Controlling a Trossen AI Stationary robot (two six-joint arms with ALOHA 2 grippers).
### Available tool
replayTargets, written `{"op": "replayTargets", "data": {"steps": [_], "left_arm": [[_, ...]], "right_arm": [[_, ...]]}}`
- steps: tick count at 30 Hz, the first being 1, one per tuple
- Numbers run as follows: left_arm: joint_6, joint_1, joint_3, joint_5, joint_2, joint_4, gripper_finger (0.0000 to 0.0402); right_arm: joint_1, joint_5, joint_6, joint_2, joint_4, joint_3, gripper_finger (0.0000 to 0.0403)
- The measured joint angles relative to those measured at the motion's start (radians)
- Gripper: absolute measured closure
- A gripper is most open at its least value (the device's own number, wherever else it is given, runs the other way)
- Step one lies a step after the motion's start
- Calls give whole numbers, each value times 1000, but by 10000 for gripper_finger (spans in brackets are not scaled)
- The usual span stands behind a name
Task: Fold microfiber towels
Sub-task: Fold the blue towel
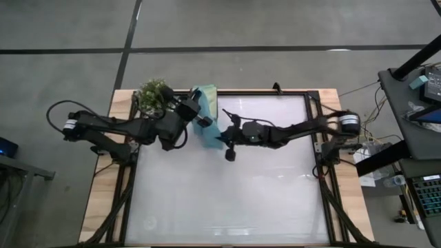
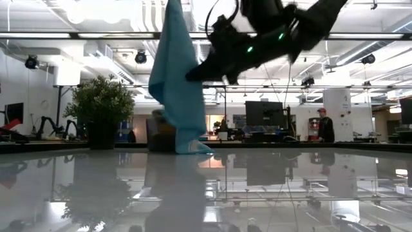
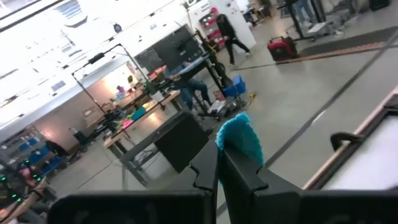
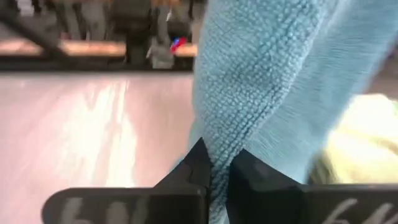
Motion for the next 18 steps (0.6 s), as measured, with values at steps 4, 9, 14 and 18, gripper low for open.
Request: {"op": "replayTargets", "data": {"steps": [4,9,14,18], "left_arm": [[-88,-23,-10,3,-12,-111,401],[-320,-58,-10,187,-28,-355,401],[-549,-37,-16,827,-36,-570,401],[-577,-42,-51,994,-13,-603,401]], "right_arm": [[0,-103,-16,-146,-295,0,393],[0,-253,-16,-308,-660,0,394],[0,-347,14,-392,-850,-1,394],[-3,-363,15,-400,-910,-1,393]]}}
